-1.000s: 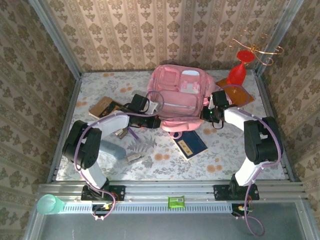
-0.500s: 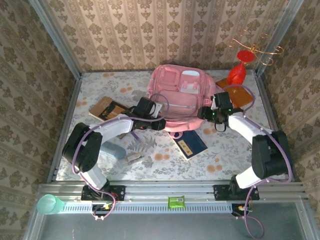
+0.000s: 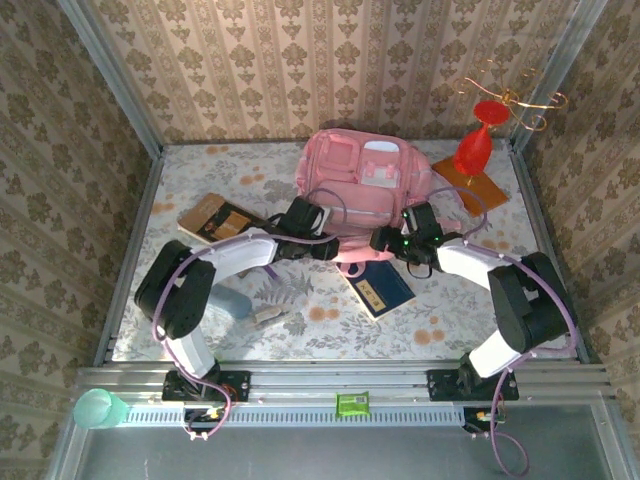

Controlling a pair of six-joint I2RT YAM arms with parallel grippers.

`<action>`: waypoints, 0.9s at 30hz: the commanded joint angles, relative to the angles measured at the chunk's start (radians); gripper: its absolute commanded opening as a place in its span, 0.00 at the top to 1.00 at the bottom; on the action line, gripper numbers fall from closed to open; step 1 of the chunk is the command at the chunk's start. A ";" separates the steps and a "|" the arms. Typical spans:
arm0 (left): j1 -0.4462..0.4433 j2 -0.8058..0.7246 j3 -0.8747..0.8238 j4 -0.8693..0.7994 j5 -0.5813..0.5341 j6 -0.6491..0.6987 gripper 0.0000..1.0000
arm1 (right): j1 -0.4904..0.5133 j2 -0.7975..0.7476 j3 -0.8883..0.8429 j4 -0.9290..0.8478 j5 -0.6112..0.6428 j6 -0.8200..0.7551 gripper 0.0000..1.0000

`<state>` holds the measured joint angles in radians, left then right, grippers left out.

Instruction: Pack the student bag

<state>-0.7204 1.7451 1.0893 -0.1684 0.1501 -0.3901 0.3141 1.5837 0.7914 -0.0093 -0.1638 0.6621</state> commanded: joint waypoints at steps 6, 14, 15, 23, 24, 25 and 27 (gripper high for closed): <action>-0.014 0.063 0.106 0.010 -0.020 -0.003 0.58 | -0.001 0.019 -0.014 0.172 -0.068 0.025 0.69; -0.012 0.101 0.148 0.032 0.008 -0.012 0.60 | 0.000 0.027 -0.026 0.198 -0.105 0.021 0.98; -0.013 0.098 0.146 0.040 0.008 -0.019 0.60 | -0.001 0.030 -0.027 0.199 -0.105 0.019 0.99; 0.004 0.069 0.130 -0.022 -0.234 -0.168 0.56 | -0.001 0.048 -0.029 0.196 -0.100 0.009 1.00; 0.005 0.068 0.133 -0.041 -0.270 -0.170 0.52 | 0.000 0.050 -0.029 0.194 -0.099 0.007 1.00; 0.004 0.065 0.133 -0.051 -0.301 -0.166 0.50 | 0.000 0.050 -0.027 0.191 -0.098 0.005 1.00; 0.006 0.063 0.138 -0.070 -0.357 -0.151 0.48 | -0.001 0.052 -0.025 0.180 -0.094 -0.003 1.00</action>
<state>-0.7204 1.8355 1.2015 -0.1898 -0.0586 -0.5175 0.3061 1.6230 0.7647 0.1612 -0.2264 0.6842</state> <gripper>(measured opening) 0.513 0.067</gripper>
